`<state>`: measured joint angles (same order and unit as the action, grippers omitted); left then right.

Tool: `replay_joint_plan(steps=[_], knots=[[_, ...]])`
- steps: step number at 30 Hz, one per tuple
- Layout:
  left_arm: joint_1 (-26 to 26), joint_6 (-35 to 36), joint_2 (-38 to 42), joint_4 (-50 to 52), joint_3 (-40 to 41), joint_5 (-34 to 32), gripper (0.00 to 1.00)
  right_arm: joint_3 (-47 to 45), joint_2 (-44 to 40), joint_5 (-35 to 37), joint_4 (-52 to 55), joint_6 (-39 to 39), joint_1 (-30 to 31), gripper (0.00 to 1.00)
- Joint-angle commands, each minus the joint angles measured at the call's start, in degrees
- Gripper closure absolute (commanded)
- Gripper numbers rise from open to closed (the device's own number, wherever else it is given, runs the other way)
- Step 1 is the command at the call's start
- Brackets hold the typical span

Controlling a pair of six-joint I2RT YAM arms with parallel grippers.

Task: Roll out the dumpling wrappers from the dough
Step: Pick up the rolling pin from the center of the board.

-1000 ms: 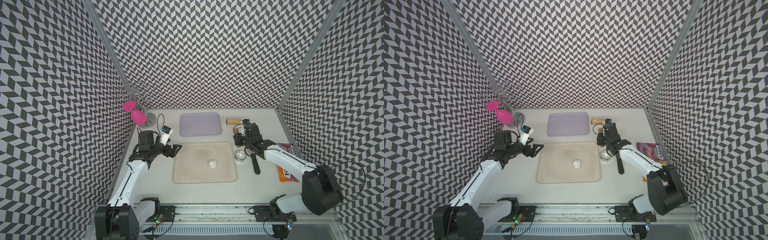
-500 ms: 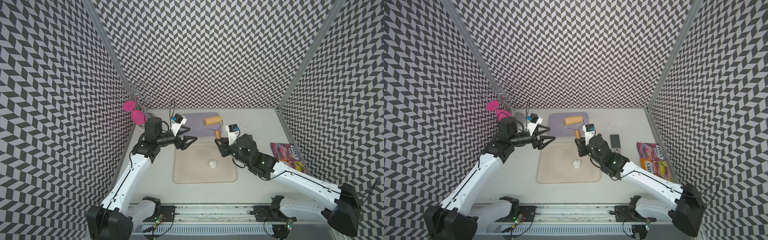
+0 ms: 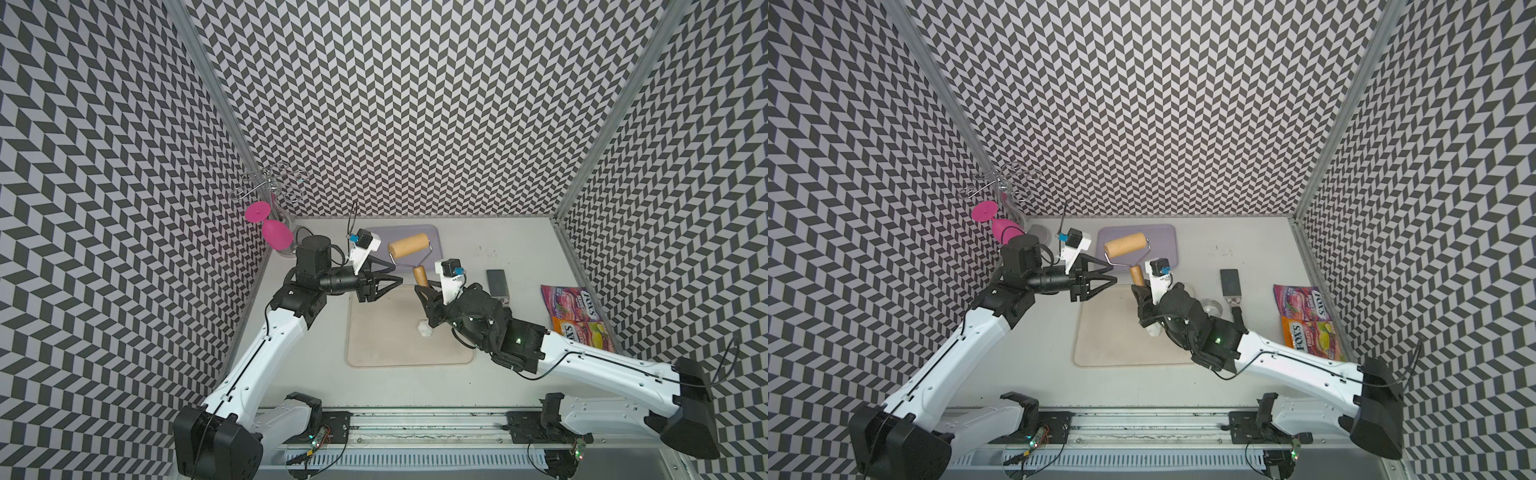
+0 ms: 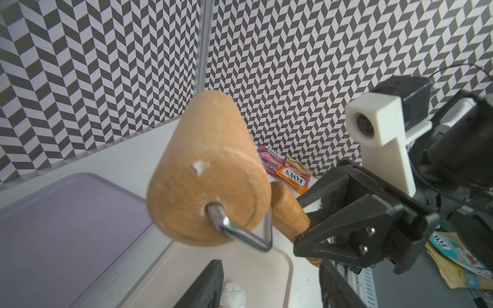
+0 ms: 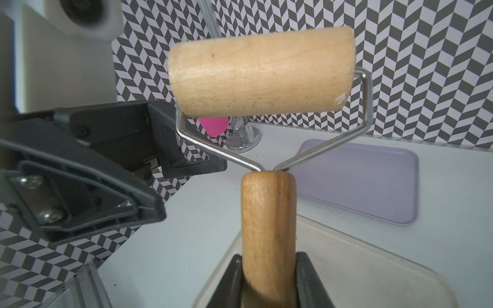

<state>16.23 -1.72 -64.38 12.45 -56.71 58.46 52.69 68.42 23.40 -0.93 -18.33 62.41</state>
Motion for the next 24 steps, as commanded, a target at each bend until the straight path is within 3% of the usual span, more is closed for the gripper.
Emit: replay_joint_plan(steps=[1,9,19,24], knots=[[0.2,-4.3,0.1,-4.8,0.9,2.7,0.42,2.2,0.5,4.2,-7.6,2.8,1.2,1.00],[0.2,-8.2,-0.1,-7.6,1.3,3.2,0.48,2.2,1.8,9.4,-8.9,5.9,4.4,1.00],[0.2,-12.6,-0.4,-11.0,2.0,2.8,0.68,2.3,3.0,14.4,-11.4,8.9,7.8,1.00],[0.2,-14.4,-0.4,-12.5,2.4,3.6,0.73,2.3,3.8,17.3,-12.4,10.9,9.8,1.00]])
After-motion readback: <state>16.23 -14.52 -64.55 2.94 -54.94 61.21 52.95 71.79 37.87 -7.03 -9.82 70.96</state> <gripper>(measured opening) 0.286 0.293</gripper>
